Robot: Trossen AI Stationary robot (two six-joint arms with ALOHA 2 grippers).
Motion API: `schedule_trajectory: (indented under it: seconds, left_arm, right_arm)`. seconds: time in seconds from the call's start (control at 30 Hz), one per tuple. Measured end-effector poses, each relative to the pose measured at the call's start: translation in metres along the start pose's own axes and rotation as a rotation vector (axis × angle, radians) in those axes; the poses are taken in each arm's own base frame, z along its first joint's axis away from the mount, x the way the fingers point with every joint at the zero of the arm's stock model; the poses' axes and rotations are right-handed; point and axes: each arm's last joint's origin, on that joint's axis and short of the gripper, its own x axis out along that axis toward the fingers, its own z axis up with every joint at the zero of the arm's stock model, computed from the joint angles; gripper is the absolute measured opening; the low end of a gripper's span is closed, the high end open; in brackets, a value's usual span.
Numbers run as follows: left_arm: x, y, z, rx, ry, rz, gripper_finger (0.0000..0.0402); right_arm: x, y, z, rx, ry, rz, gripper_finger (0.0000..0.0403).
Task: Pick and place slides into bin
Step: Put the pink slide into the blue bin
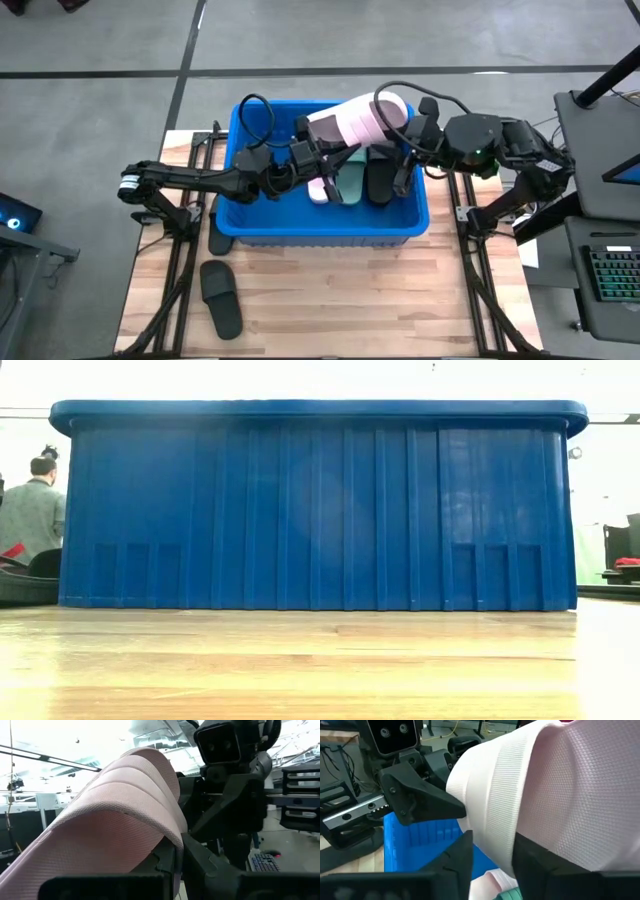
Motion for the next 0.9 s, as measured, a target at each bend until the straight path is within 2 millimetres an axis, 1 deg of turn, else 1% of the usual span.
schedule_trajectory:
  seconds: [0.27,0.37,0.43,0.53,0.67,0.8,0.9]
  left_arm:
    - [0.0,0.0,0.0,0.0,-0.005,-0.015,0.0]
    - [0.0,-0.001,0.0,0.001,-0.006,-0.021,0.0]
    - [0.0,-0.001,0.0,0.021,-0.011,-0.041,0.0008]
    - [-0.001,-0.001,-0.001,0.071,0.002,-0.052,0.0042]
    - [-0.006,0.003,0.0,0.115,0.08,-0.015,0.0117]
    - [-0.019,0.014,0.015,0.144,0.155,0.058,0.0191]
    - [-0.031,0.023,0.027,0.229,0.196,0.048,0.0225]
  right_arm:
    - [0.0,0.0,0.0,0.003,0.0,0.001,0.0018]
    - [0.0,0.0,0.0,0.016,0.0,0.001,0.0012]
    - [0.0,0.0,0.0,0.019,0.0,0.002,0.0011]
    - [-0.001,-0.001,0.0,0.026,0.002,-0.013,0.001]
    - [-0.002,-0.005,-0.004,0.021,0.035,-0.059,0.001]
    - [-0.009,-0.019,-0.008,0.09,0.064,-0.112,0.0009]
    - [-0.012,-0.03,-0.01,0.144,0.074,-0.149,0.0009]
